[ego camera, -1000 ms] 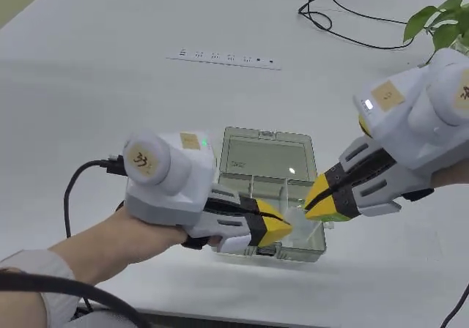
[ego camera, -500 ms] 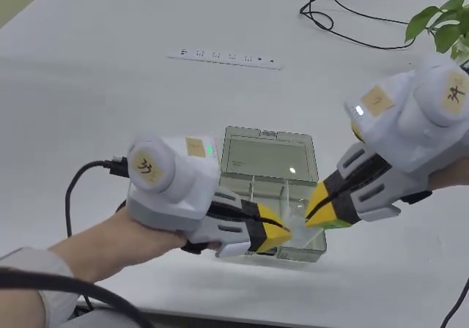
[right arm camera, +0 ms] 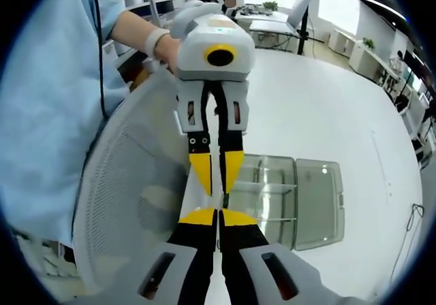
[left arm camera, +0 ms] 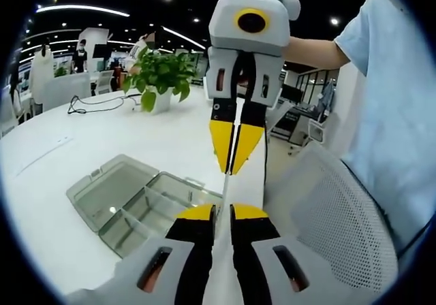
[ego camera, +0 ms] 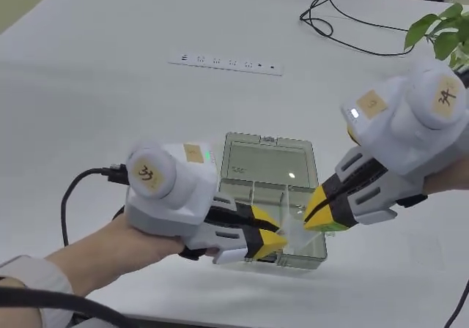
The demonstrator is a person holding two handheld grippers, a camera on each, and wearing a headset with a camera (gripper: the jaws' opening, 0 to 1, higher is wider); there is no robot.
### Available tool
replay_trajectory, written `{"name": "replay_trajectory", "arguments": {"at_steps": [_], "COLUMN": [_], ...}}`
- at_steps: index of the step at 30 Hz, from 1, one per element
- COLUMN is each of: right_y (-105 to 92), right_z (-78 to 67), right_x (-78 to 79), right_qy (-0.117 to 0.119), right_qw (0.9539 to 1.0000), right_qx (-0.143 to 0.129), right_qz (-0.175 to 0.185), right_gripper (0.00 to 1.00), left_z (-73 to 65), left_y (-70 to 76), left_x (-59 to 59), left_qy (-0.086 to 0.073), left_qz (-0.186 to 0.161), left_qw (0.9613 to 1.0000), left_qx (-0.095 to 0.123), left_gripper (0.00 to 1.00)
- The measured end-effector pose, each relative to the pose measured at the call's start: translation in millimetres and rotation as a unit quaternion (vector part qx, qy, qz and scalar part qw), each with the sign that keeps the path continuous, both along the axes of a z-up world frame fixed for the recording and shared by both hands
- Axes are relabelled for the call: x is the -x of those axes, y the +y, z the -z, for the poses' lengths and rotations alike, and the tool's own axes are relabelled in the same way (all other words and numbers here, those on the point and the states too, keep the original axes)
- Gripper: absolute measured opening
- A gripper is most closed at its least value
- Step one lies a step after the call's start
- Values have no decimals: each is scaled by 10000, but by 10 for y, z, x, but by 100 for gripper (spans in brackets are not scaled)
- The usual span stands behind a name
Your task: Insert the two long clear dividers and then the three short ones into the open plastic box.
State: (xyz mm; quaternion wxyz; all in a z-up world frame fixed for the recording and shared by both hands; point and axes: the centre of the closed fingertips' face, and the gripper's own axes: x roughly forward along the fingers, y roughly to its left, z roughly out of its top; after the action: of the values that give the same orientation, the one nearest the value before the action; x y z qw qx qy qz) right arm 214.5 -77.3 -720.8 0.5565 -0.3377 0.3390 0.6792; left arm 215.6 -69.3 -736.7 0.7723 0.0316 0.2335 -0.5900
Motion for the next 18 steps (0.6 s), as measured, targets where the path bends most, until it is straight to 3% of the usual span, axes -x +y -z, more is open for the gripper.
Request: {"name": "replay_trajectory", "arguments": {"at_steps": [5, 18], "right_y": [-7, 35], "right_z": [16, 72], "right_x": [-128, -287], "right_qy": [-107, -177], "right_qw": [9996, 9991], "right_qx": [68, 204], "right_qz": [237, 314], "right_gripper": [2, 2], "left_z": [29, 135], "left_y": [89, 354], "left_x": [-44, -120], "left_qy": [-12, 8], "left_qz": [-161, -606], "left_qw": [9998, 9978], "left_qx": [-79, -265], "left_gripper": [14, 32]}}
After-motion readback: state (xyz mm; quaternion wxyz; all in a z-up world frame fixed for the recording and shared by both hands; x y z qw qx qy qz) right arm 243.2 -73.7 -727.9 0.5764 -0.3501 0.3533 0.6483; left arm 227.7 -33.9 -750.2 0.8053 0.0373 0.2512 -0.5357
